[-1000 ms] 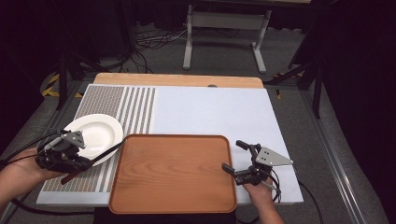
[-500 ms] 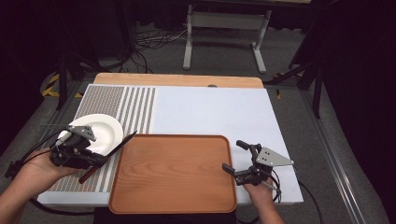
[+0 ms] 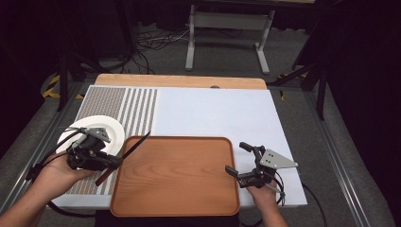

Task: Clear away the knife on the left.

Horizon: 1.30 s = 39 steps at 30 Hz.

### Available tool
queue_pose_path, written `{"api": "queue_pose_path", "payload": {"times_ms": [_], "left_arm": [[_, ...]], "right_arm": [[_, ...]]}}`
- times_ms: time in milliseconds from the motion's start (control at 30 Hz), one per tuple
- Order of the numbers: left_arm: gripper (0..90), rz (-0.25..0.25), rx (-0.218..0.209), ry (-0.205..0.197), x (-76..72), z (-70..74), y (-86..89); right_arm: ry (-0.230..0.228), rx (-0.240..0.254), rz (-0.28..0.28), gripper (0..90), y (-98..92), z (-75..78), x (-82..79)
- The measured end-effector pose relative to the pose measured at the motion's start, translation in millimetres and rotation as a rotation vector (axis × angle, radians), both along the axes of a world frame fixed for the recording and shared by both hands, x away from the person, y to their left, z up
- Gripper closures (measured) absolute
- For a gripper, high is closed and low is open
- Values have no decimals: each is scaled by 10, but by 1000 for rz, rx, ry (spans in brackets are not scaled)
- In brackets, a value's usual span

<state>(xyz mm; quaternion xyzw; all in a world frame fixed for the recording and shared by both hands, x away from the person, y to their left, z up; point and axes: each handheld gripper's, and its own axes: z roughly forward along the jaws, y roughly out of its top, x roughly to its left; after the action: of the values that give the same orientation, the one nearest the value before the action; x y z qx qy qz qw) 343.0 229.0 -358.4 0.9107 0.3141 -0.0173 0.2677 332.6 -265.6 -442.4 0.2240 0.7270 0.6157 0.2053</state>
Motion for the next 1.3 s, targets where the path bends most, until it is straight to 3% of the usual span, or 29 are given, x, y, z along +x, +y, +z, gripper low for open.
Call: {"api": "queue_pose_path", "payload": {"times_ms": [200,400,533,700,867,967,1100,1167,1300], "left_arm": [[778,-4,-32,-1,12,-23,-93],[777,45,-39,-6,13,-64,-207],[778,47,-58,-8,13,-90,-260],[777,70,-53,-10,9,-134,-317],[777,40,-41,-24,-5,-179,-369],[777,51,-57,-1,-14,-199,-400],[776,84,-29,1,-8,-230,-423],[776,105,-37,26,0,-254,-435],[776,119,-21,36,-4,-289,-473]], "right_arm": [[2,2,-1,16,-2,1,-2],[1,6,0,16,-11,4,-3],[1,6,0,16,-13,5,-4],[0,6,1,16,-13,5,-3],[-1,2,2,16,-8,4,-5],[1,1,4,16,-6,2,-2],[0,0,5,16,-4,1,-1],[0,-2,5,16,-6,1,-2],[-1,-2,5,16,-7,2,-2]]}}
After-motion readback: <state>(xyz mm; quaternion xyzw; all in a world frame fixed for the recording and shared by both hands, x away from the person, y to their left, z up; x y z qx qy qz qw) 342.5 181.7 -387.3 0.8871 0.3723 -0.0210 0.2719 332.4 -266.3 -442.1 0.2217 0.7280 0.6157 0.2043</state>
